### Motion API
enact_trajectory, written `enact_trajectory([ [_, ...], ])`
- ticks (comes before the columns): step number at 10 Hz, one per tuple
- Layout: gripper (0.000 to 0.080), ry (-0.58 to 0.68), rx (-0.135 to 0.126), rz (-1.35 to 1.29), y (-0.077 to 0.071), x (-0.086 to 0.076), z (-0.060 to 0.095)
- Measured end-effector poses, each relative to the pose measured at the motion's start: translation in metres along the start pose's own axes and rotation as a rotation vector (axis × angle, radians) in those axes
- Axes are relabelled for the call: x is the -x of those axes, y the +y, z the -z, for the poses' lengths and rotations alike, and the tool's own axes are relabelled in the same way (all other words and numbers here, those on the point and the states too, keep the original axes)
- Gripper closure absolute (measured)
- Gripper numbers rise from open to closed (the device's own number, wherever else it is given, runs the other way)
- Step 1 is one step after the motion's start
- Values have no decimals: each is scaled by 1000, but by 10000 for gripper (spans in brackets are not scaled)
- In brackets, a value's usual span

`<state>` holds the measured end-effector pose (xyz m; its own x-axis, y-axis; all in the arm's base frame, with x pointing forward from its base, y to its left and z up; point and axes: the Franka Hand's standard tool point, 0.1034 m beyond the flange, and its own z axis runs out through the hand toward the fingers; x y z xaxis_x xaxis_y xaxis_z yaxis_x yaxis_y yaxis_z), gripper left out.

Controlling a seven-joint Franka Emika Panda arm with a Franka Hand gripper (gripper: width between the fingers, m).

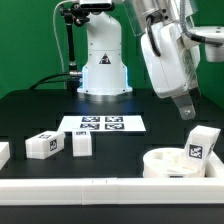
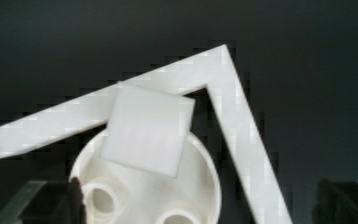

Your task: Assemble stool

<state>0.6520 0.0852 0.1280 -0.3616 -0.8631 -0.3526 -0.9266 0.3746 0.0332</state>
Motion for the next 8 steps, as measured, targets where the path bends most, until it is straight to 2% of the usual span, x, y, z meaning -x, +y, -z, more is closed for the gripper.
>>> enact_trajectory([
  [1, 150, 3, 2, 34, 0, -2, -1],
  [2, 150, 7, 16, 143, 1, -10, -2],
  [3, 150, 7, 40, 241, -1, -22, 1],
  [5, 150, 9, 47, 400, -14, -56, 14],
  [7, 150, 8, 50, 408, -10, -47, 10],
  [8, 150, 8, 49, 448, -11, -49, 11],
])
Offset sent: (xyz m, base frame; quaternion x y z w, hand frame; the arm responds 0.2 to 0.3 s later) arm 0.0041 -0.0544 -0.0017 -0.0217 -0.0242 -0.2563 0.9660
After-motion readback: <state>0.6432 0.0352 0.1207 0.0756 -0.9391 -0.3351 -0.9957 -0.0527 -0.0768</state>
